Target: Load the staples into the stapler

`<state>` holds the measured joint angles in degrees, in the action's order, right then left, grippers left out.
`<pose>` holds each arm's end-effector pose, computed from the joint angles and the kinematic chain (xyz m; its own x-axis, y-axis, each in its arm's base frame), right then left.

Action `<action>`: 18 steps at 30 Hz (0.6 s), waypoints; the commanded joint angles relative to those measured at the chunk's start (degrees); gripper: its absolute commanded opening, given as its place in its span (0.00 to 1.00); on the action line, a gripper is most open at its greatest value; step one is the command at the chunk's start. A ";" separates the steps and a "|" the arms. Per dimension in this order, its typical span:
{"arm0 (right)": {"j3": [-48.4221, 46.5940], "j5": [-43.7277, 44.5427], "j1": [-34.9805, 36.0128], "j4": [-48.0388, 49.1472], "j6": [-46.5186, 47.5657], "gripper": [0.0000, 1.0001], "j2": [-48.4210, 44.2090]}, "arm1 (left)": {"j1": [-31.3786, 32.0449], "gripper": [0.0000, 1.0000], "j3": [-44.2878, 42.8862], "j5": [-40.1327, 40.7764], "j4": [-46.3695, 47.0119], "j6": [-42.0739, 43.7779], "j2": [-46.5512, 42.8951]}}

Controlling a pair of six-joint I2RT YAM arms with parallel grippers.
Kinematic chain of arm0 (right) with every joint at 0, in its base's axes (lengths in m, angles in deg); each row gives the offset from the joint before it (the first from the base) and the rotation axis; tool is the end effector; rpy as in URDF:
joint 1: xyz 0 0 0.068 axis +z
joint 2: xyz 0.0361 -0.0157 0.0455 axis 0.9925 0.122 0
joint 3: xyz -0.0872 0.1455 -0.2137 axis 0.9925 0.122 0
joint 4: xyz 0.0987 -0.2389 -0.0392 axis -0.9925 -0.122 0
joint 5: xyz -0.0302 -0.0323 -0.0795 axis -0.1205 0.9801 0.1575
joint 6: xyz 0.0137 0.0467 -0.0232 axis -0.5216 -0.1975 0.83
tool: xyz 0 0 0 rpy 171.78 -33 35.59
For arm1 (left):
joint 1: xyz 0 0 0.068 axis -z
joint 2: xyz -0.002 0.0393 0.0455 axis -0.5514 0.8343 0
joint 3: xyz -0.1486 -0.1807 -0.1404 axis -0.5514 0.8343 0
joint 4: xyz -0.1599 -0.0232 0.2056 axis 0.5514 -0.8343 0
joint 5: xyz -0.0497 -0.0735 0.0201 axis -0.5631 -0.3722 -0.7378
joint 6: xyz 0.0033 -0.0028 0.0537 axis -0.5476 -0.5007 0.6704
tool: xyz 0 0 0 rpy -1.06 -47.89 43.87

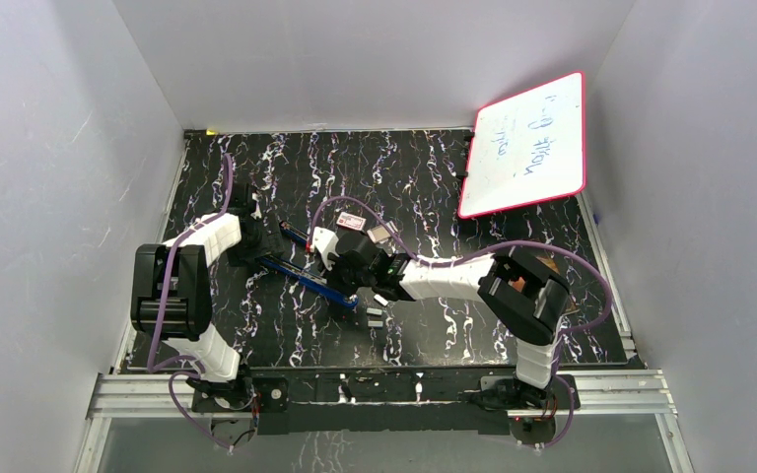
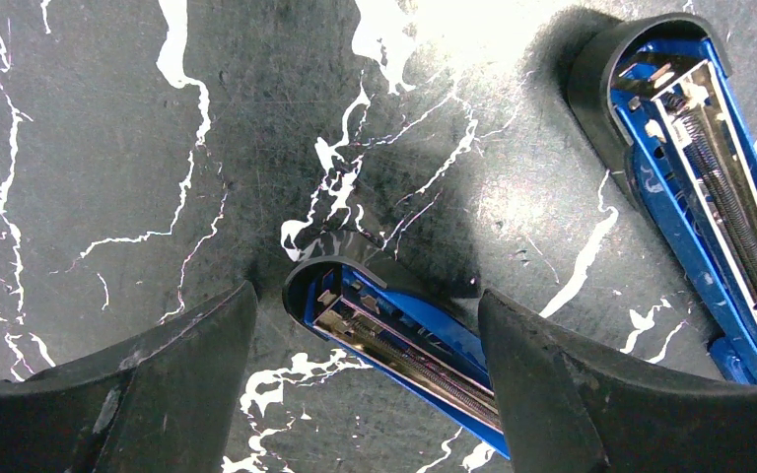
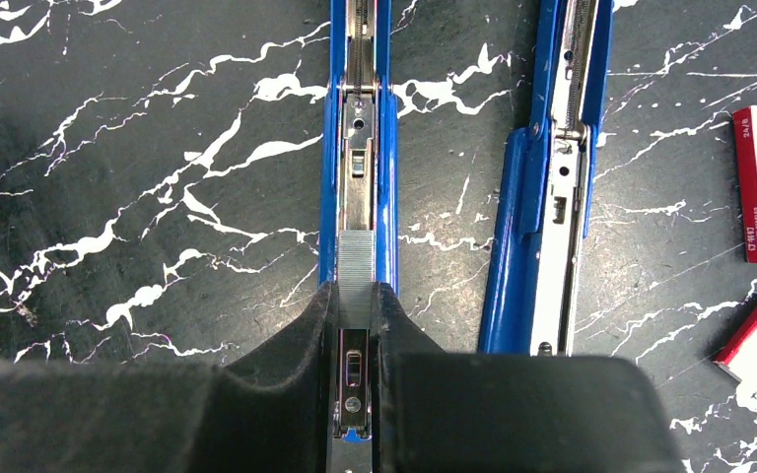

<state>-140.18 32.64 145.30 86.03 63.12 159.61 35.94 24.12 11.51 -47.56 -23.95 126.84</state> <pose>0.1883 0.3590 0.1892 -0.2193 -0.4906 -0.8434 -0.8945 0.4462 -0.0270 0.3224 -0.0110 0.1721 -0.8362 -0.2545 -0.4858 -0.2526 0.9650 -0.0706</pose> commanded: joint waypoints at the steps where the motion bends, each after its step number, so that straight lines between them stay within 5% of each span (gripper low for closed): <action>1: -2.82 -0.53 -0.26 1.07 0.35 0.00 0.12 | 0.12 0.81 -1.44 -1.35 -2.32 0.50 -0.67; 18: -2.50 -0.61 -0.26 -0.26 -0.03 0.00 0.95 | 0.14 0.81 -1.53 -1.38 -2.50 0.60 -0.66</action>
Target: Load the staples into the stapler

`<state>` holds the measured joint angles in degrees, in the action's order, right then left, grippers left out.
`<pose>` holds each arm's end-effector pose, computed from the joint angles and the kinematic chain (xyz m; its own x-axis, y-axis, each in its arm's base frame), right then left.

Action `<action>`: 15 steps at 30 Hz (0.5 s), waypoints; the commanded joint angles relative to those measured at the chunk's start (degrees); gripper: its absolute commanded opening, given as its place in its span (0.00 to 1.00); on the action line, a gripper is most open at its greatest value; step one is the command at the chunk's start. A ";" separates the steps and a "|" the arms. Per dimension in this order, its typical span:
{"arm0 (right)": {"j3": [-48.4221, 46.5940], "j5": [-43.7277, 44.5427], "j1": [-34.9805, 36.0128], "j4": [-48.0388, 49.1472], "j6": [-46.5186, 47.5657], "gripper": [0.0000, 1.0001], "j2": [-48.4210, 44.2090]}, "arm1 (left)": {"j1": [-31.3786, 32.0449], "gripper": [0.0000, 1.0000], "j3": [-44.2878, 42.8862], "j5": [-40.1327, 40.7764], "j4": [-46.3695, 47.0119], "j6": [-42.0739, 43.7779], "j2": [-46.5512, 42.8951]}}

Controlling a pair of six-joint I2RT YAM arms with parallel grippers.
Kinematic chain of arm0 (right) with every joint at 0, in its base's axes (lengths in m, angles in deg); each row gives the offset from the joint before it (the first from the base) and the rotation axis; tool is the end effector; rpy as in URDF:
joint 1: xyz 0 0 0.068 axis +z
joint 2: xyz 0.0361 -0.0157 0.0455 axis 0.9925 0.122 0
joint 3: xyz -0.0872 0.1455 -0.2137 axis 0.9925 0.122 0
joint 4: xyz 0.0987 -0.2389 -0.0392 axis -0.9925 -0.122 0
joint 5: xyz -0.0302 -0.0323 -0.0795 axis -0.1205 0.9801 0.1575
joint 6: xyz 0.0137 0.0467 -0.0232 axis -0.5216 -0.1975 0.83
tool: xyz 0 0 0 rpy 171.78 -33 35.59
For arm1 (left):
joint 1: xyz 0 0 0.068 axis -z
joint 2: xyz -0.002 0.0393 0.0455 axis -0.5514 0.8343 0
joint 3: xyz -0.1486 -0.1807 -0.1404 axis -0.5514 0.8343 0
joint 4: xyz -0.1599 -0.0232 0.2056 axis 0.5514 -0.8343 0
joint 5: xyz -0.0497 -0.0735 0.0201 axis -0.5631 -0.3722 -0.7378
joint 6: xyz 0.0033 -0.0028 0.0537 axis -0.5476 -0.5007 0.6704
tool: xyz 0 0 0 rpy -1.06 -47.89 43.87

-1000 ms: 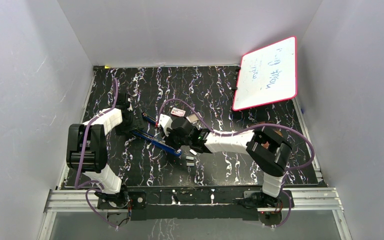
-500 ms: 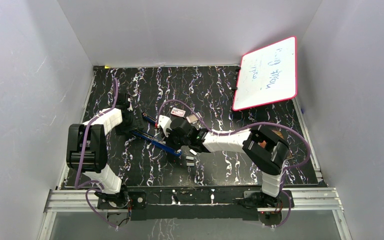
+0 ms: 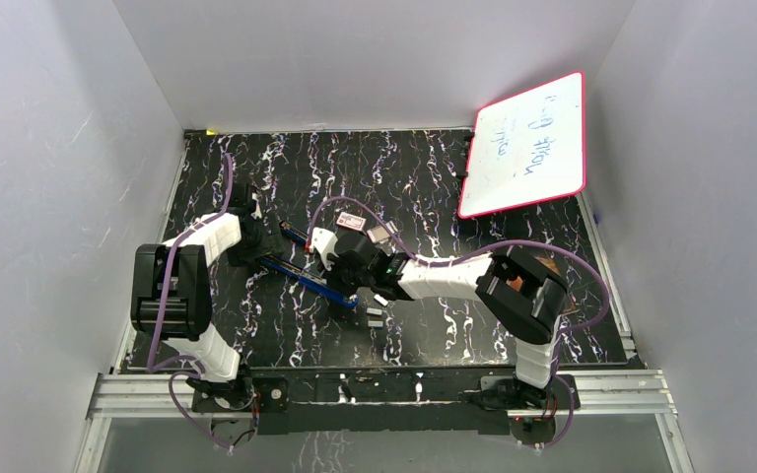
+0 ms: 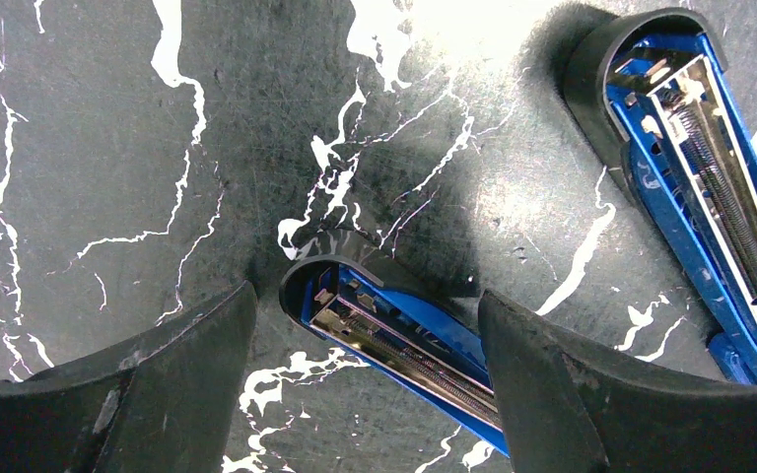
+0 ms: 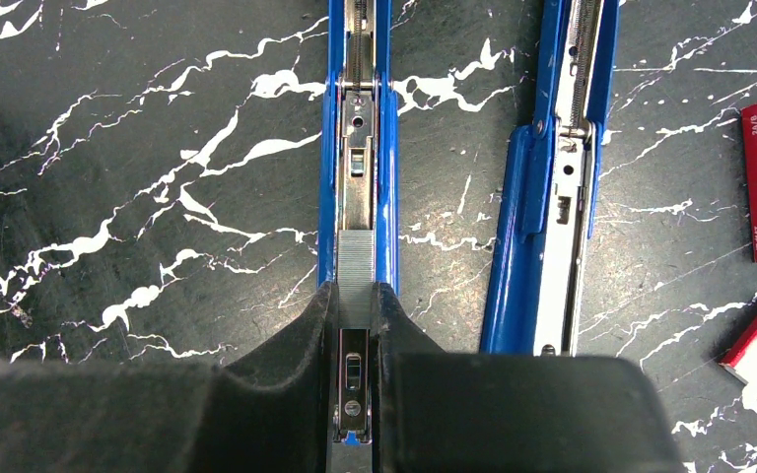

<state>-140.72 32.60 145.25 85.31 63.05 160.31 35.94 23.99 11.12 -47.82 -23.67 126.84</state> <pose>0.1894 0.3605 0.1863 -0.2268 -0.5012 -0.8351 -0.8943 0.4467 -0.0252 0.3224 -0.0112 0.1725 -0.8395 -0.2498 -0.4825 -0.2455 0.9666 -0.0732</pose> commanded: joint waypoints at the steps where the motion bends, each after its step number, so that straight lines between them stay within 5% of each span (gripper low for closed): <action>1: -1.93 -0.51 -0.22 0.44 0.03 0.00 0.24 | 0.20 0.81 -1.41 -0.96 -2.24 0.30 -0.61; 15: -2.20 -1.72 -0.21 -2.16 -0.67 0.00 0.11 | 0.16 0.81 -1.49 -1.20 -2.23 0.41 -0.63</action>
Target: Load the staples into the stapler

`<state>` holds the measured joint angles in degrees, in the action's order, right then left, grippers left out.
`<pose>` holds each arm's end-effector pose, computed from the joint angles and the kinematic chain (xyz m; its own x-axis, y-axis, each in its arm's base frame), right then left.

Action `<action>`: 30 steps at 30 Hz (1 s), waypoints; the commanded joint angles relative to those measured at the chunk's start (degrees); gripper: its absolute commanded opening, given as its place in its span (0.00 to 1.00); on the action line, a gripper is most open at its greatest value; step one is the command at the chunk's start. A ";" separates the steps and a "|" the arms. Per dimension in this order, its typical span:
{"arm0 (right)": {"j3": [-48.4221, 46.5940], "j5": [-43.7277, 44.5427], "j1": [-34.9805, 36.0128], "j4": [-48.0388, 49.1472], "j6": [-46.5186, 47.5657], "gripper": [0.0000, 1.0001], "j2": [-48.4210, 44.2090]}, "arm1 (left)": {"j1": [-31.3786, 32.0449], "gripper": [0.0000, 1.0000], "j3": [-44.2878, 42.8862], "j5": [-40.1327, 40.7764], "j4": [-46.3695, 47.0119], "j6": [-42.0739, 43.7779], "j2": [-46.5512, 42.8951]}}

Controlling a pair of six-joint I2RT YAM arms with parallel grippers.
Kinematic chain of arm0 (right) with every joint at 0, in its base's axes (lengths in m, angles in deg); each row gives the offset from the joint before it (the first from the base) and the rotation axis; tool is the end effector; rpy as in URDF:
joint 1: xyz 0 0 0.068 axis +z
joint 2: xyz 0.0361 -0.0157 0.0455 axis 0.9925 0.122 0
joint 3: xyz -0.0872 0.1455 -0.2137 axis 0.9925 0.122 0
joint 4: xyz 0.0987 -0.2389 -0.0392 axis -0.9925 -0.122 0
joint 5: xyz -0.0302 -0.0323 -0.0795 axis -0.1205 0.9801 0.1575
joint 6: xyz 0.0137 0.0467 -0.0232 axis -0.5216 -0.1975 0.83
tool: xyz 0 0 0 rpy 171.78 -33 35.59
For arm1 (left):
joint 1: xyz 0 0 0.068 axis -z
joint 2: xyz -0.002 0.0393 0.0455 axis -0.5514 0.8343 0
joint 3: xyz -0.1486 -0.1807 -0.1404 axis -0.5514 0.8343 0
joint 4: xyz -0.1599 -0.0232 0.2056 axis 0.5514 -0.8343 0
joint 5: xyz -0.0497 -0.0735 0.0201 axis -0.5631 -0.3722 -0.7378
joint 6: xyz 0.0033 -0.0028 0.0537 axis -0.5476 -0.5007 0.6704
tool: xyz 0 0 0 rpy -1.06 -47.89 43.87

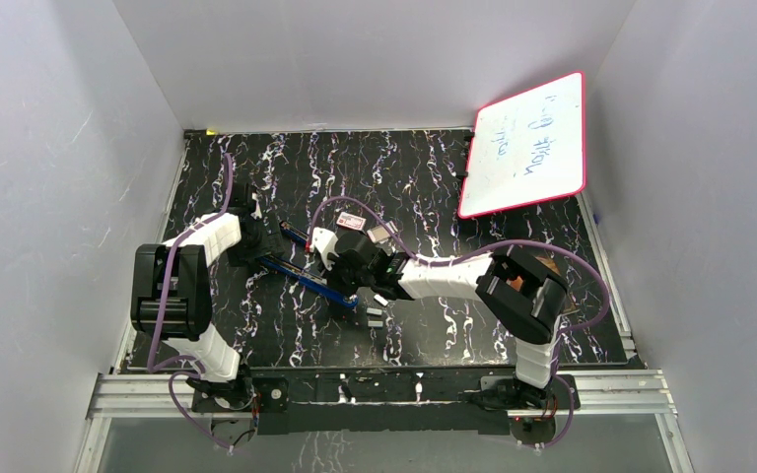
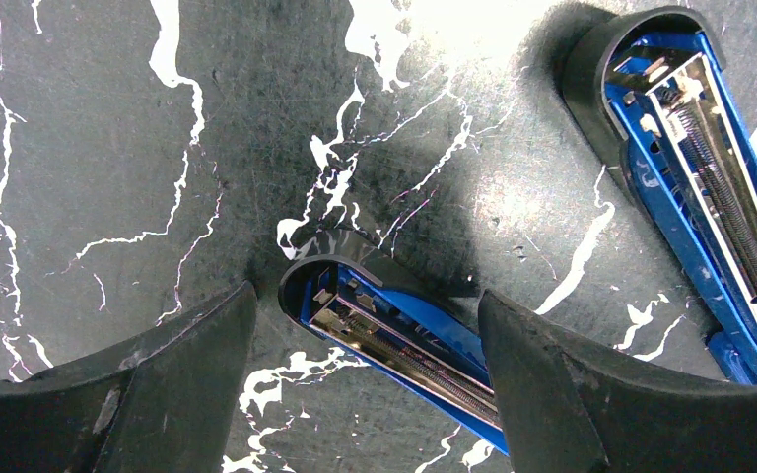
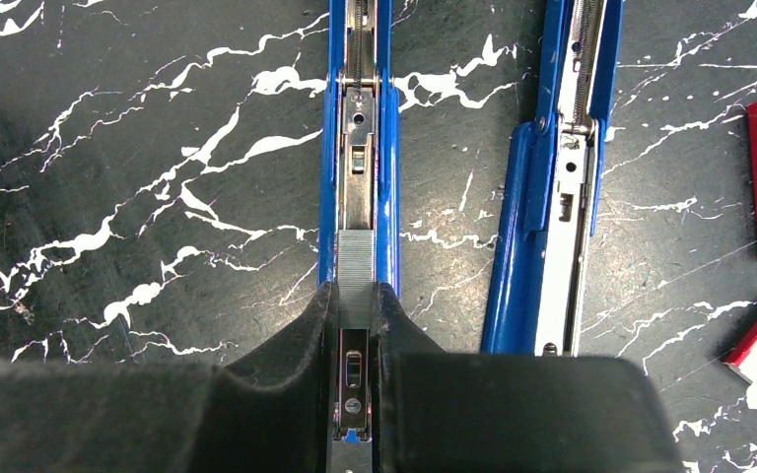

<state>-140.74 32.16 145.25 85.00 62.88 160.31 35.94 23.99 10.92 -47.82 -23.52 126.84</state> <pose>0.1891 0.3604 0.1859 -0.2313 -0.5034 -0.8325 -0.8966 0.4424 -0.0184 0.3224 -0.0114 0.1725 -0.8406 -0.2473 -0.4818 -0.2417 0.9675 -0.0749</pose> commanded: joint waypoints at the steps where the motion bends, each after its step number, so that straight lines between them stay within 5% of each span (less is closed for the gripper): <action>1: -2.17 -1.44 -0.21 -2.14 -0.59 0.00 0.17 | 0.12 0.81 -1.44 -1.06 -2.24 0.25 -0.66; 14: -2.58 -2.04 -0.22 -3.96 -1.07 0.00 1.28 | 0.12 0.81 -1.49 -1.03 -2.24 0.25 -0.55; 30: -3.40 -2.34 -0.21 -3.43 -1.09 0.22 1.51 | 0.16 0.81 -1.67 -1.33 -2.24 0.34 -0.28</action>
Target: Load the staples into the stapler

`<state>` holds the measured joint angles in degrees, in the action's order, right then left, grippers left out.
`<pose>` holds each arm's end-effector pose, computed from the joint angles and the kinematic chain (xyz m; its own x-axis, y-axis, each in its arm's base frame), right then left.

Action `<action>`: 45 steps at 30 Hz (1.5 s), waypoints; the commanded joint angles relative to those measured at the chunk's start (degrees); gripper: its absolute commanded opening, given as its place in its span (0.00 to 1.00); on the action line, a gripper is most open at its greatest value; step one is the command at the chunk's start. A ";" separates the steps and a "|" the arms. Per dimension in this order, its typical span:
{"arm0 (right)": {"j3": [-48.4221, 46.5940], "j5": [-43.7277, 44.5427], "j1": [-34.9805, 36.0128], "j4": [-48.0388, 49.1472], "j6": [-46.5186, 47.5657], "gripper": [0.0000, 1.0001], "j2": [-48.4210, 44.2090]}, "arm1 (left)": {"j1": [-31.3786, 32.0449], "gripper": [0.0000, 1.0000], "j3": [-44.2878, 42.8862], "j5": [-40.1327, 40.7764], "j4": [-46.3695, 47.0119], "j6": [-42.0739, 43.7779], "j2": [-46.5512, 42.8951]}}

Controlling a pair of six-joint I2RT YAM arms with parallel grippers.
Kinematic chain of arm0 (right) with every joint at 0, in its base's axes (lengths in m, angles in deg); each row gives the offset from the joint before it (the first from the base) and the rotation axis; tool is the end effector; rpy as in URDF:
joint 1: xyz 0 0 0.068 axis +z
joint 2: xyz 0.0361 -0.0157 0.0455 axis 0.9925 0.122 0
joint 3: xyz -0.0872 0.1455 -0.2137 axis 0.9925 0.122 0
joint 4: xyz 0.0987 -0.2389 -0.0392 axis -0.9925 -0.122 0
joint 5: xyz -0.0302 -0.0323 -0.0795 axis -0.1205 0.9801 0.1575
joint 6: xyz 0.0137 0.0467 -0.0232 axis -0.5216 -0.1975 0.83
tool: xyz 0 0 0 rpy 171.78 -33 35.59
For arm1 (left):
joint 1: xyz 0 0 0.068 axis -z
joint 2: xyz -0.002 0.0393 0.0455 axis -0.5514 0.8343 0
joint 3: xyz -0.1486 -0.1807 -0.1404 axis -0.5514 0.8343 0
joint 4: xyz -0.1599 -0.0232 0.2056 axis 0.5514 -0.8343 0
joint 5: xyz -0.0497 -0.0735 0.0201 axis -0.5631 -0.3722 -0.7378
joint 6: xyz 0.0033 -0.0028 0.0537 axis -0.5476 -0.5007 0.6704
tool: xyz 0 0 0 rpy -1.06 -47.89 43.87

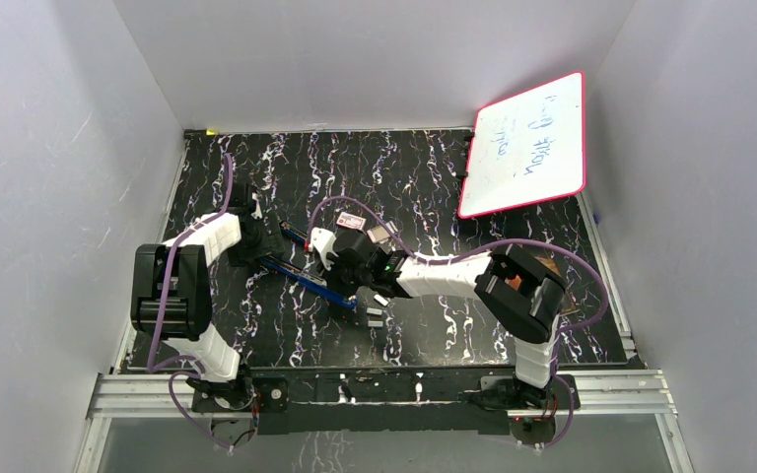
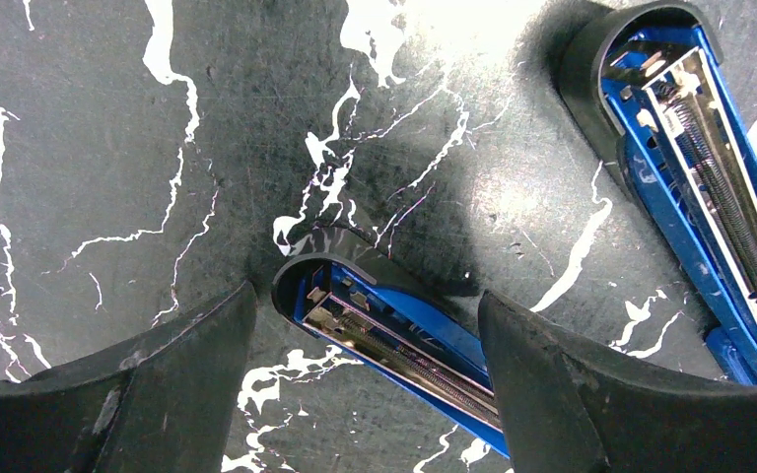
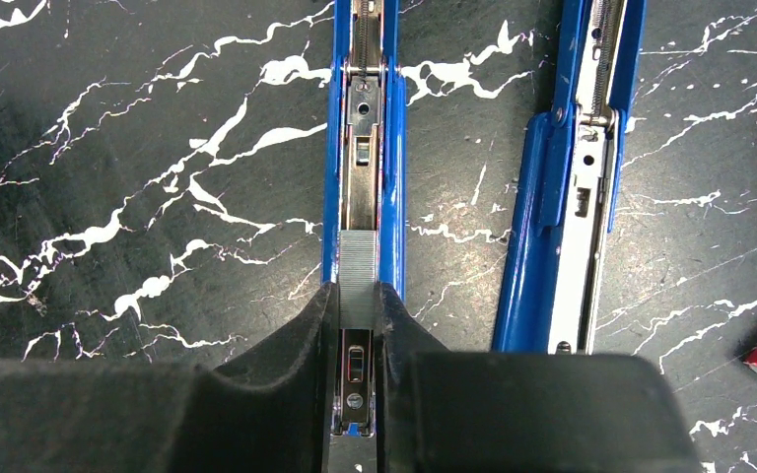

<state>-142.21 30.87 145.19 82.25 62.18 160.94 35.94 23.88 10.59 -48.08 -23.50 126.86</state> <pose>0.1899 0.3627 0.1853 -0.2555 -0.5217 -0.8140 -0.9015 0.4328 0.0055 0.3224 -0.0116 0.1727 -0.8429 -0.2470 -0.4780 -0.2390 0.9678 -0.0787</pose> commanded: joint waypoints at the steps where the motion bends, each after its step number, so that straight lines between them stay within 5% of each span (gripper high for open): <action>1: -1.86 -1.10 -0.14 -0.58 -0.46 0.24 0.77 | 0.08 0.81 -1.55 -1.00 -2.02 0.32 -0.34; 21: -1.72 -0.46 -1.65 4.43 -3.17 0.36 -4.45 | 0.08 0.81 -1.63 -0.78 -2.05 0.41 -0.34; 45: -6.89 -4.43 -2.85 2.07 -2.93 0.36 4.44 | 0.11 0.81 -1.65 -0.91 -2.06 0.41 -0.27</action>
<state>-146.40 26.61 142.26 83.39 59.47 164.90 35.94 23.66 10.46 -48.45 -23.47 126.95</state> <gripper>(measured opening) 0.359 0.810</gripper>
